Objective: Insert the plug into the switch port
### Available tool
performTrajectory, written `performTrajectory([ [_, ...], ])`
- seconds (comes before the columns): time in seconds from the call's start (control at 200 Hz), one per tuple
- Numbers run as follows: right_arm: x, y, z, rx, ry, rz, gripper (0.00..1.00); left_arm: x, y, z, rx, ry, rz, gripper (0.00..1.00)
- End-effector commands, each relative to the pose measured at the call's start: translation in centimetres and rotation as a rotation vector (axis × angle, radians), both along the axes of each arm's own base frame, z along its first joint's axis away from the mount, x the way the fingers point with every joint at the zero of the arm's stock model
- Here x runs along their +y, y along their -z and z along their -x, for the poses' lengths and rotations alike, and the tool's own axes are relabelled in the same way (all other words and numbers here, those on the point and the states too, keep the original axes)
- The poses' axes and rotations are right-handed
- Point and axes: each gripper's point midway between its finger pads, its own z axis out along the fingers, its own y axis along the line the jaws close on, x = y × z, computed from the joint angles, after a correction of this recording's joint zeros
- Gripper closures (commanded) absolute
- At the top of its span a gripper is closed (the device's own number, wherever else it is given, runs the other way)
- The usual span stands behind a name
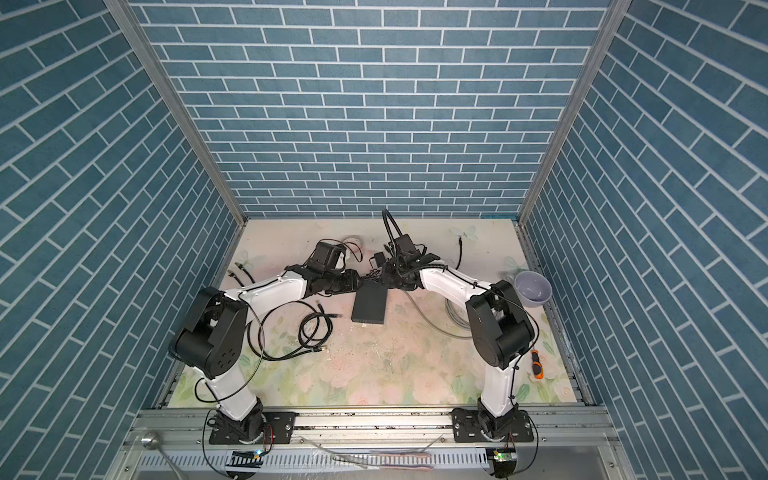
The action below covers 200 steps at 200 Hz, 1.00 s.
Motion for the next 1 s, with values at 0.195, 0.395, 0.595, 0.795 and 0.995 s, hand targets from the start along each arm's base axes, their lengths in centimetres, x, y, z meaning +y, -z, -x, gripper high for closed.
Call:
performTrajectory([
  [0.195,-2.6,2.6,-0.8,0.002,0.107,-0.05,0.56,-2.3,0.9,-2.0,-0.047,0.048,-0.023,0.51],
  [0.395,-2.1,3.5,-2.7,0.009,0.189,-0.114,0.65,-2.2,1.3,-2.7,-0.058,0.029,-0.038,0.49],
  [0.595,-1.9,4.7,-2.9,0.059,0.285,-0.177,0.72,0.3,0.9,-1.9,-0.061,-0.028,-0.138,0.47],
  [0.795,-1.7,5.4,-3.1,0.081,0.372,-0.26,0.73,-0.3,2.5,-1.1,-0.026,-0.017,-0.083,0.47],
  [0.995,-2.1,5.9,-3.0,0.13,0.532,-0.362,0.7,-0.6,2.8,-1.2,-0.016,-0.043,-0.054,0.47],
])
